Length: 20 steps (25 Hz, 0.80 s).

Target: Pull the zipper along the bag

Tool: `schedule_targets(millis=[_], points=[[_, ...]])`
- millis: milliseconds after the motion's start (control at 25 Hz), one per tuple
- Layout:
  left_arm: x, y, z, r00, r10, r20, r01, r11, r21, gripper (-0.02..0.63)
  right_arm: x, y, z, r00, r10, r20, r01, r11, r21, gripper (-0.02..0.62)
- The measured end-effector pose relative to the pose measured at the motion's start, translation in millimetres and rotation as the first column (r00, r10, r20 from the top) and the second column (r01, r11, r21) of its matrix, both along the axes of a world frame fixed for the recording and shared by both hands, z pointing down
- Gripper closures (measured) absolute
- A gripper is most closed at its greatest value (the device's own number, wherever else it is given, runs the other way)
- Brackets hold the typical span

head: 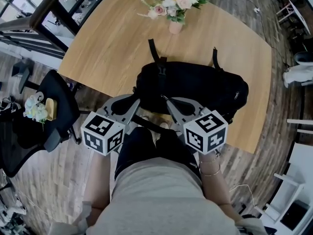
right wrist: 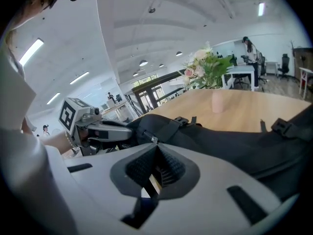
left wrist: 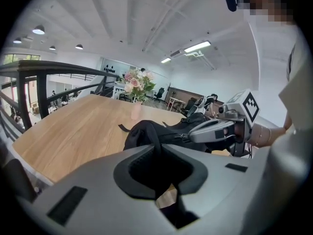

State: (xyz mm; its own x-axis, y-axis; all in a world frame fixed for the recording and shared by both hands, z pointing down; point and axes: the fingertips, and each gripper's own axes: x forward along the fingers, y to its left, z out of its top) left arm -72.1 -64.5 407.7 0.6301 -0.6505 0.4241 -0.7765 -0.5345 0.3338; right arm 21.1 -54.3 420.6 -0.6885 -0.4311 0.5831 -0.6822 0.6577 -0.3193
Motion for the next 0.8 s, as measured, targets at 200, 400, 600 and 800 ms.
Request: schedule_targets(millis=[200,400,600,800], points=[[-3,-3,-4,0.998,-0.052,0.019,0.051,0.999,0.016,0.568,12,-1,-2,1.0,0.011,-0.01,-0.011,1.0,0.017,0.584],[-2,-7,-1,0.996,-0.081,0.045,0.081,0.997,0.017,0.575,27,-6,0,0.999,0.034,-0.035,-0.033,0.999,0.029,0.584],[-13,-11,1,0.992,-0.112,0.056,0.112,0.994,0.012,0.575,52,-12,0,0.996,0.075,-0.055,-0.073,0.997,0.038,0.584],[-14,-13,2,0.99,-0.126,0.064,0.126,0.992,0.014,0.575,72,-15,-1,0.991,0.118,-0.07,-0.115,0.992,0.045,0.584]])
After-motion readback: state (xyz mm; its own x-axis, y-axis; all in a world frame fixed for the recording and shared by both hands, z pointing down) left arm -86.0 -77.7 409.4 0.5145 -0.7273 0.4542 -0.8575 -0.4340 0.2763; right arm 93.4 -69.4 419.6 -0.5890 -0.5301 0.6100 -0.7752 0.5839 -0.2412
